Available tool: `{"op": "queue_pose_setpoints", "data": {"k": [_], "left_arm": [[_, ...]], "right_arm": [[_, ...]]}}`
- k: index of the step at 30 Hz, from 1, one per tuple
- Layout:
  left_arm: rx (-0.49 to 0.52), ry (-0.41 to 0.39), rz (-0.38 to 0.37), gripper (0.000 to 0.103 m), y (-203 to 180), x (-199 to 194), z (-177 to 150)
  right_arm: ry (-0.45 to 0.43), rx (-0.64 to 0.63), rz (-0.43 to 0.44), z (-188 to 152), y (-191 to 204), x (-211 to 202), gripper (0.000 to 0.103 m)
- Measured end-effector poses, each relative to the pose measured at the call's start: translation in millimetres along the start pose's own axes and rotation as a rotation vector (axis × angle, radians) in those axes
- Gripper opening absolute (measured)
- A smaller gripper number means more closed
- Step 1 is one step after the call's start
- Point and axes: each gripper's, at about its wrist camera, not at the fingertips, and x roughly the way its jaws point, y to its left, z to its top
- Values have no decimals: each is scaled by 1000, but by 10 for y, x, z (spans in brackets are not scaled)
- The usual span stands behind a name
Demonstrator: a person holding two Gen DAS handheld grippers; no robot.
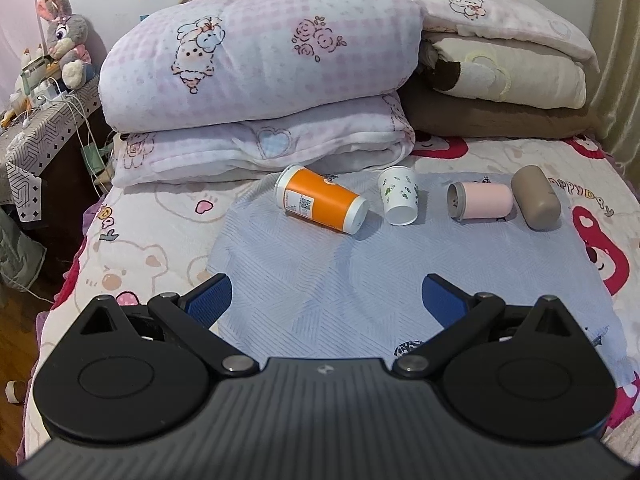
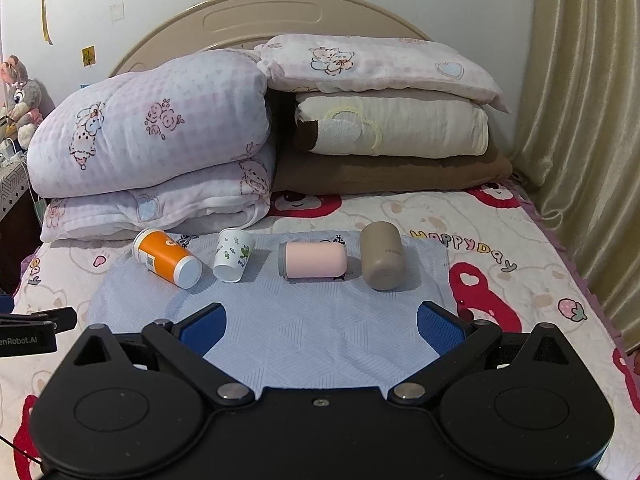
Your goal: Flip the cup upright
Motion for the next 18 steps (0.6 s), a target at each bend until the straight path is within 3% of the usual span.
{"op": "queue_pose_setpoints", "data": {"k": [14,18], "left_arm": [[33,1,2,103,-12,22,78],[48,10,6,103,80,192,195]], "right_arm": [[25,-44,26,86,60,173,103],[-46,-124,142,168,132,247,103]]}}
